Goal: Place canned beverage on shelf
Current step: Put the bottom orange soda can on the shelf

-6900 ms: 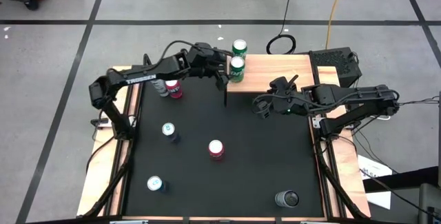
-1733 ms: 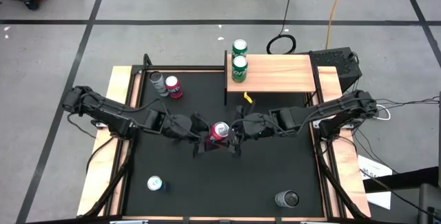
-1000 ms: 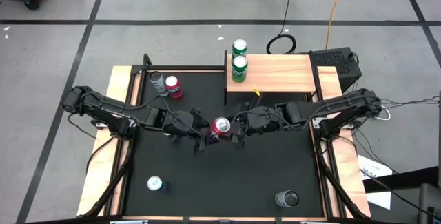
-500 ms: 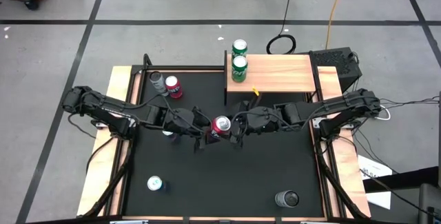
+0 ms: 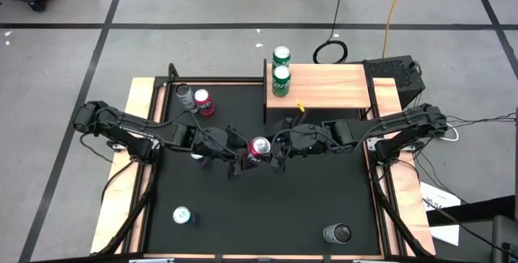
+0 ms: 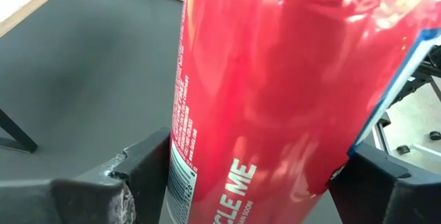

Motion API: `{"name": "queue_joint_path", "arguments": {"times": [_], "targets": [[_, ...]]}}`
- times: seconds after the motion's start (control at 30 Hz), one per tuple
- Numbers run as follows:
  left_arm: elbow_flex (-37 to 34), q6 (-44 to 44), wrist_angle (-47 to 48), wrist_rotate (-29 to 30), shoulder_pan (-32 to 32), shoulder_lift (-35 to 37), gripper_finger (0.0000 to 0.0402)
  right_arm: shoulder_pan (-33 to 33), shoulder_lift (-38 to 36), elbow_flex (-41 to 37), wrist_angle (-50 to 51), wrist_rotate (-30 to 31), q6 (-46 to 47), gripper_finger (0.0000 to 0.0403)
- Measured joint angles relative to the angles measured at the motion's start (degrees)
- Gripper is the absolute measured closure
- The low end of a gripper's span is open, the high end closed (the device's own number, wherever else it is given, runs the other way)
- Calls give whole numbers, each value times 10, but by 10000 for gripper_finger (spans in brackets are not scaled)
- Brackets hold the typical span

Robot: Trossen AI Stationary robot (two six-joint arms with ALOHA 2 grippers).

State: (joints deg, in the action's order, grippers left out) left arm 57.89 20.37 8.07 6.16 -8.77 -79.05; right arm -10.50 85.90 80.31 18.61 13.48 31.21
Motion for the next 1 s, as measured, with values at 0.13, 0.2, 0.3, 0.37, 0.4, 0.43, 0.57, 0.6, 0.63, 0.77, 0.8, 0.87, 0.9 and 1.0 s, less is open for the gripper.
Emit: {"name": "queue_joint_path", "arguments": {"times": [0.13,0.2,0.3,0.37,0.4,0.43,0.57,0.6,0.63,0.77,0.8,0.87,0.9,1.0], "targets": [[2,-5,2,-5,8,1,94,0,-1,0,14,13,8,136],[4,-4,4,-11,12,1,92,0,-3,0,23,16,12,134],[6,-4,5,-23,21,1,79,0,-5,0,32,26,18,134],[6,-3,10,-27,27,2,66,0,-11,0,41,28,24,136],[7,-2,15,-28,30,2,59,0,-11,0,46,30,26,136],[8,0,22,-29,33,2,53,0,-13,0,50,32,27,136],[9,4,39,-36,45,3,37,1,-29,0,104,46,45,135],[9,7,49,-39,46,8,36,2,-33,-1,122,49,47,135],[9,9,60,-44,48,13,35,2,-37,-1,143,56,53,136],[8,-7,71,-48,60,39,34,4,-52,-2,205,83,79,152],[8,-13,74,-48,63,49,34,5,-58,-2,215,86,87,158],[8,-25,85,-44,70,72,34,5,-73,-1,235,91,99,170],[8,-28,91,-44,74,84,34,6,-78,-1,240,93,101,176],[8,-42,104,-44,86,115,34,11,-91,-1,243,93,102,196]]}}
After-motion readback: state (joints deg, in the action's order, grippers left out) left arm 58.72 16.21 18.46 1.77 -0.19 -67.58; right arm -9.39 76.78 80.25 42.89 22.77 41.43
